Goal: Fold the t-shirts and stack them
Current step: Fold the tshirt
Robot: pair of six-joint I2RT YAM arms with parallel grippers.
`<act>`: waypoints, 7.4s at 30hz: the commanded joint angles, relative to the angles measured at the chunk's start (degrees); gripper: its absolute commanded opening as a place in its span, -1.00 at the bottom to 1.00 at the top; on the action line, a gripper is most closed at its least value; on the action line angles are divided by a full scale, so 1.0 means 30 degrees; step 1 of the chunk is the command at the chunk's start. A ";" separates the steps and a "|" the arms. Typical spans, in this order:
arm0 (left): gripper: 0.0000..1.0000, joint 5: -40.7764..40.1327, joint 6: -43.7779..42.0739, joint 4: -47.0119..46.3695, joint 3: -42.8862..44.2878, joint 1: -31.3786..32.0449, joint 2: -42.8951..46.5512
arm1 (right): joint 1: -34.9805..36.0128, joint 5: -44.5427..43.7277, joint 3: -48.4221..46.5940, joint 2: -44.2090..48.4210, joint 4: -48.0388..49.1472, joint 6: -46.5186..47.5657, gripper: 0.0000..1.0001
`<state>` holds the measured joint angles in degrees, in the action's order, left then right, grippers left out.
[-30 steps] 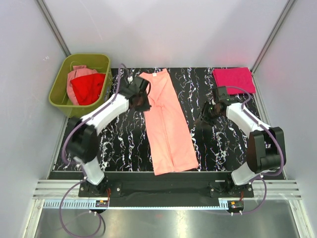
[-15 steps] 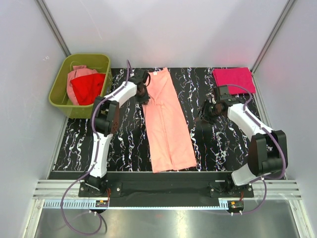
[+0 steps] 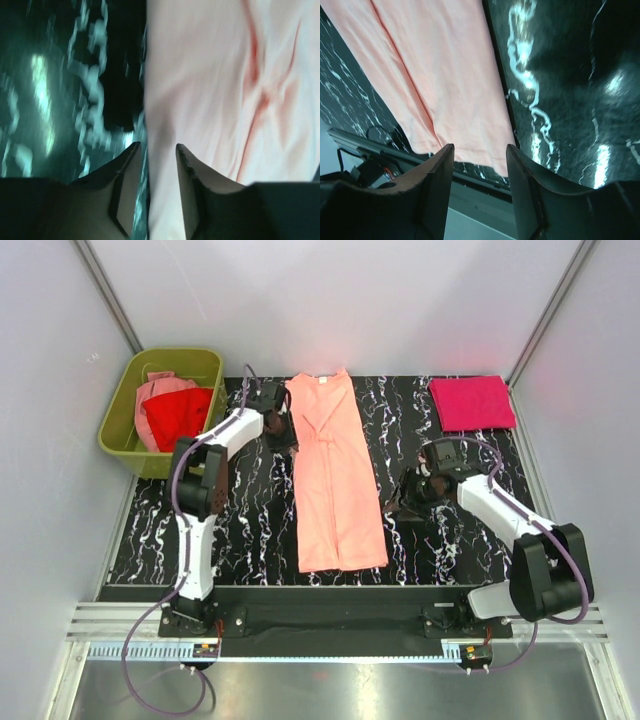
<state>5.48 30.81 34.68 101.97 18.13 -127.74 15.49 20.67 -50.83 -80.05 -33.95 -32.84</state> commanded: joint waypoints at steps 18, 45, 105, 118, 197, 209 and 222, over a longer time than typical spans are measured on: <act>0.08 0.0901 0.1975 -0.1744 -1.7639 0.5086 1.7059 | 0.4506 -0.2141 0.4461 0.2132 0.0771 -0.3936 0.09; -0.06 0.0577 0.6283 -0.4732 -2.3268 0.9044 1.7268 | 0.4535 -0.1850 0.5253 -0.0504 0.1883 -0.3408 -0.44; -1.00 0.0314 0.8215 -0.3299 -2.3799 0.9746 1.9872 | 0.6146 -0.1585 0.6221 0.2951 0.1712 -0.6162 -1.00; -1.00 0.0431 0.8394 -0.2302 -2.2392 1.0364 1.9175 | 0.7524 -0.2463 0.4997 0.2959 0.1242 -0.6605 -1.00; -0.76 -0.0300 0.0307 -0.1717 -0.2206 0.0138 0.2827 | 0.0258 -0.0238 -2.0410 -1.6615 -0.0986 0.3886 -0.88; -0.76 -0.0946 -0.0279 -0.1041 0.1307 -0.0008 0.0015 | 0.0228 -0.0648 -2.2810 -1.8725 -0.1073 0.3769 -0.88; -0.64 -0.1945 -0.0425 -0.0191 0.3742 -0.0505 -0.1979 | -0.0123 -0.1204 -2.5421 -2.0192 -0.1982 0.3710 -0.74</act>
<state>1.41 30.35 34.00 110.67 17.54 -132.09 15.68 18.04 -124.51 -140.33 -39.20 -21.41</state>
